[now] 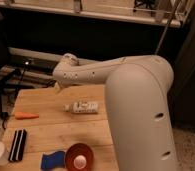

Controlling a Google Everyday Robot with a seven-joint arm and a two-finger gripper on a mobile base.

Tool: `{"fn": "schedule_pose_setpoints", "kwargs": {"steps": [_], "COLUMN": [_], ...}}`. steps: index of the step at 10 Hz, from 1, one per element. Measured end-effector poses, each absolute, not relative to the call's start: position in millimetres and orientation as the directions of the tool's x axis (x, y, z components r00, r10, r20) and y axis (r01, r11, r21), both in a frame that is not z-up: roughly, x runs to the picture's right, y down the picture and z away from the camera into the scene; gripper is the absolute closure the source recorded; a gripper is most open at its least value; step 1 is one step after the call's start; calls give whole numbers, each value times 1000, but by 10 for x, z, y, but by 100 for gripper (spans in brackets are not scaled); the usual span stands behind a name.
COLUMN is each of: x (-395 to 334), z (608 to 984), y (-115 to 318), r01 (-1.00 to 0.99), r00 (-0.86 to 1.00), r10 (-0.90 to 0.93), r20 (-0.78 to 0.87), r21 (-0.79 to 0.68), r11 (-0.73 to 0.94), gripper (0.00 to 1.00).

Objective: Place the pepper in the ceramic cup

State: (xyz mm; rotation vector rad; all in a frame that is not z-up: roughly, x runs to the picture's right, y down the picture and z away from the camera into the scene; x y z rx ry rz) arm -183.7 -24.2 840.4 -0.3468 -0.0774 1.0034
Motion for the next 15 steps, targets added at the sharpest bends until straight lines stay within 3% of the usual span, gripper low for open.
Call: {"fn": "schedule_pose_setpoints", "kwargs": {"steps": [13, 15], "x": [-1853, -2398], "z": [8415, 8358], "y": [-221, -62], "r01": [-806, -727], "r00": [549, 634], "r10": [830, 771], "r20": [-98, -65], "r21": [-324, -392], "r11": [495, 565], "gripper": [20, 20]}}
